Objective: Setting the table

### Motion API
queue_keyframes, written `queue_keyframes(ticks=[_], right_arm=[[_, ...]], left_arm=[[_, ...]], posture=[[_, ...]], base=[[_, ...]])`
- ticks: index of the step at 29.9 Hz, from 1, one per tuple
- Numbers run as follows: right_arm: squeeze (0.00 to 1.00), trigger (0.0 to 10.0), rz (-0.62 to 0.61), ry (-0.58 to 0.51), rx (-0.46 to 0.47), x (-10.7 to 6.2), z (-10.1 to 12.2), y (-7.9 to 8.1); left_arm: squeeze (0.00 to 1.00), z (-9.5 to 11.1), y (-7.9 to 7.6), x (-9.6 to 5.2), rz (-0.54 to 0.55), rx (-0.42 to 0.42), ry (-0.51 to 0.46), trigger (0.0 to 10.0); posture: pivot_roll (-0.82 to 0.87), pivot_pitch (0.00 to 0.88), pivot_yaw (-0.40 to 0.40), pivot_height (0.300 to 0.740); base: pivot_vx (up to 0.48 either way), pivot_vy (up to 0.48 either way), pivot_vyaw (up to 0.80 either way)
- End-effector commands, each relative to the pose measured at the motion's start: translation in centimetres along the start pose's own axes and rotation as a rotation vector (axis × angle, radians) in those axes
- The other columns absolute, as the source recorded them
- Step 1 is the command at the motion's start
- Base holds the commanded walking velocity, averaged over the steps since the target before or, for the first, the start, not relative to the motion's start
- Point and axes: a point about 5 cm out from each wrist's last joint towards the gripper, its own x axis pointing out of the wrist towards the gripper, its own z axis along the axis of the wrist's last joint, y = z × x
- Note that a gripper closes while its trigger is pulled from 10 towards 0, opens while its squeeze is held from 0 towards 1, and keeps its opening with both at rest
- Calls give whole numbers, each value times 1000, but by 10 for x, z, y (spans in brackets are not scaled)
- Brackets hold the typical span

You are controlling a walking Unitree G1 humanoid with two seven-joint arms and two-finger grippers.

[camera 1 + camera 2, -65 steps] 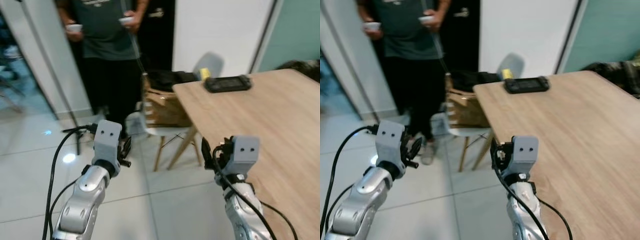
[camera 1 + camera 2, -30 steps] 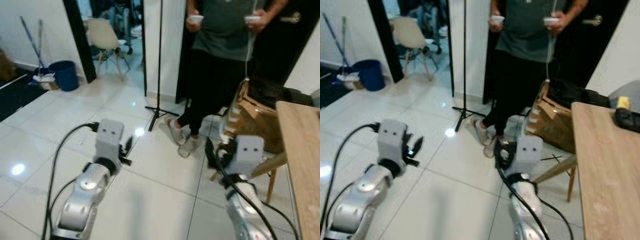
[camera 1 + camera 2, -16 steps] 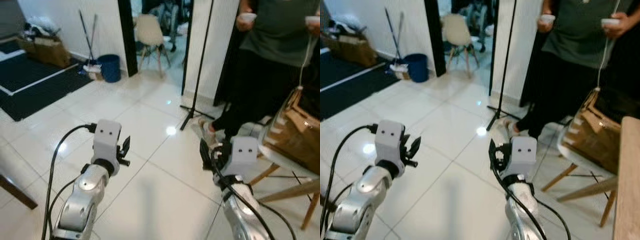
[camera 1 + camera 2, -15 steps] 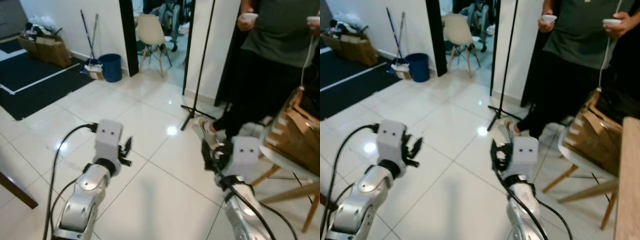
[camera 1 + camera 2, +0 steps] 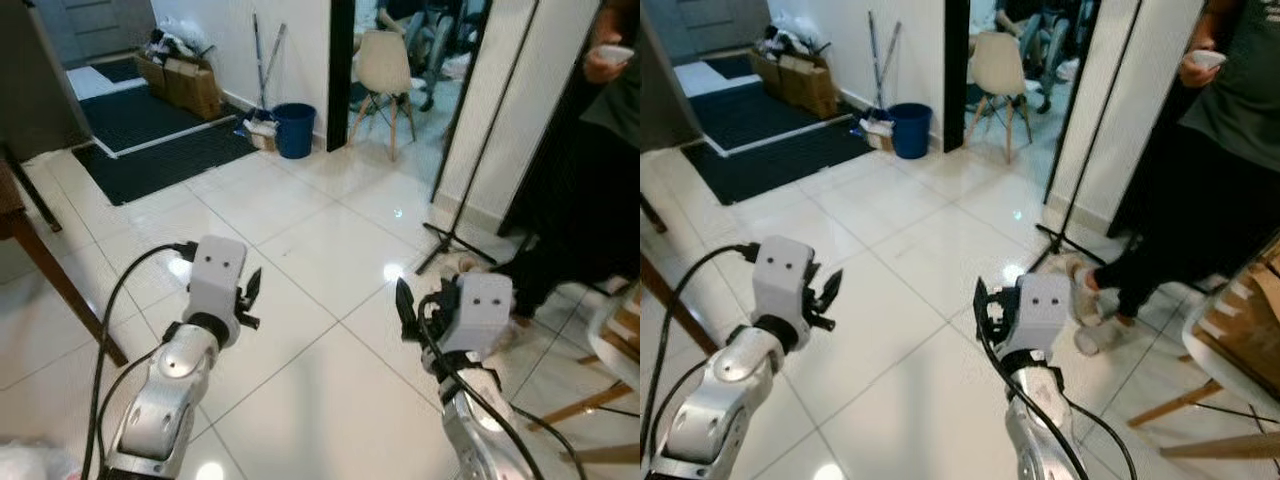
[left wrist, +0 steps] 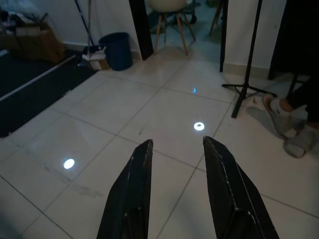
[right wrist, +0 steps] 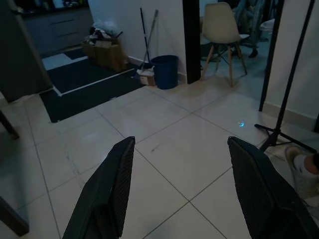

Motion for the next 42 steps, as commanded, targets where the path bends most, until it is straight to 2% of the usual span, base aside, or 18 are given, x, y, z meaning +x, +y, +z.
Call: queue_keyframes(ticks=[1, 17, 42], right_arm=[[0, 10000, -10, 11, -6, -3, -3, -3], [0, 10000, -9, 14, -34, -1, -4, -3], [0, 10000, -21, 14, -23, -2, -4, -6]], left_arm=[[0, -4, -3, 0, -12, 7, 14, 10000], [0, -5, -3, 2, -20, 10, 11, 10000], [0, -5, -4, 2, -20, 9, 8, 10000]], posture=[[87, 63, 111, 740], [84, 58, 114, 740], [81, 59, 115, 740]], base=[[480, 0, 0], [480, 0, 30], [480, 0, 60]])
